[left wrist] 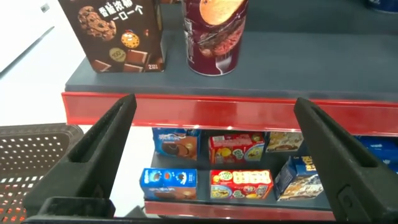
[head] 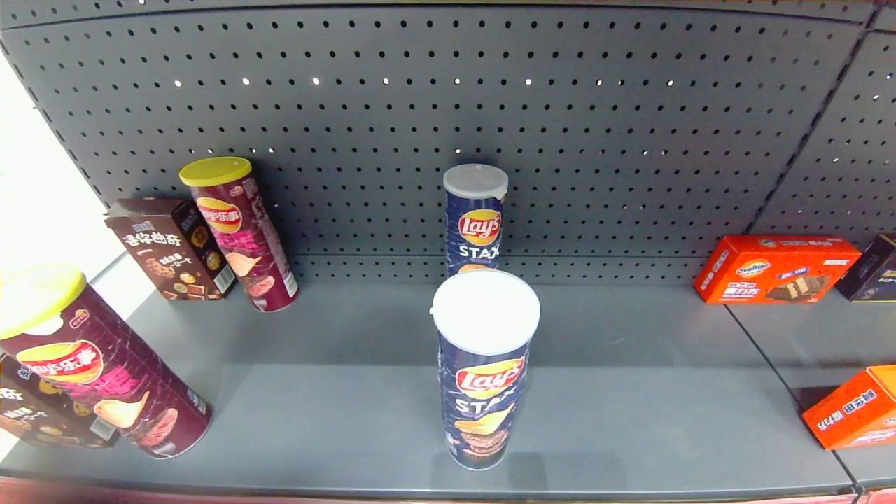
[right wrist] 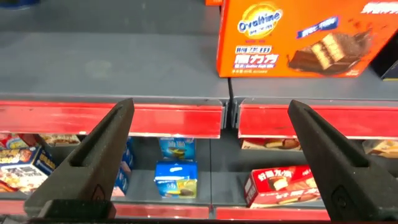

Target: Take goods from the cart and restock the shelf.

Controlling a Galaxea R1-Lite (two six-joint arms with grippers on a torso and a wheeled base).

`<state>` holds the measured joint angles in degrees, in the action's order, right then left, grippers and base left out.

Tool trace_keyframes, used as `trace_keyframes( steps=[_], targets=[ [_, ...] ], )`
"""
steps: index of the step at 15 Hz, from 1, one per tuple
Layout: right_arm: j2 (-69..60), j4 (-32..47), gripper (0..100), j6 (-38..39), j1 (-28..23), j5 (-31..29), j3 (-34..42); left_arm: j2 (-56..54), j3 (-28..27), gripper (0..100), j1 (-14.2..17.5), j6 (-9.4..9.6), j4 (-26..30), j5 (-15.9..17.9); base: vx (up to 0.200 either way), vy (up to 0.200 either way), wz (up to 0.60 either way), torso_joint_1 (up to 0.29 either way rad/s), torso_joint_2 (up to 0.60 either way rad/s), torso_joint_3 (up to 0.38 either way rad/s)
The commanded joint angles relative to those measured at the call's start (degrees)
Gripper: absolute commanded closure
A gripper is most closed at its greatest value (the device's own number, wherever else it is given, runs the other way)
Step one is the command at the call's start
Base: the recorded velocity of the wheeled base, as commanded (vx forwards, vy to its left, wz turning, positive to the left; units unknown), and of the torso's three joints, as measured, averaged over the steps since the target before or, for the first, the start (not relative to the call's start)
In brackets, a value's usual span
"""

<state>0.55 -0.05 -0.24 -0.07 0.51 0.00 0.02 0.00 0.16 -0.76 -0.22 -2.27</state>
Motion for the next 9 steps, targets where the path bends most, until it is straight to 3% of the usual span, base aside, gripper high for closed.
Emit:
trace_keyframes(
  steps=[1, 3, 9],
  targets=[
    [-0.02, -0.04, 0, -0.02, -0.01, 0.02, 0.0, -0.02, 0.0, 0, 0.02, -0.04, -0.04, -0.02, 0.0, 0.0, 0.0, 0.0, 0.0, 0.0],
    [-0.02, -0.04, 0, -0.02, -0.01, 0.02, 0.0, -0.02, 0.0, 0, 0.02, -0.04, -0.04, -0.11, -0.2, 0.0, 0.0, 0.002, 0.0, 0.005],
    [-0.02, -0.04, 0, -0.02, -0.01, 0.02, 0.0, -0.02, 0.0, 0, 0.02, -0.04, -0.04, -0.02, 0.0, 0.0, 0.0, 0.0, 0.0, 0.0]
  ],
)
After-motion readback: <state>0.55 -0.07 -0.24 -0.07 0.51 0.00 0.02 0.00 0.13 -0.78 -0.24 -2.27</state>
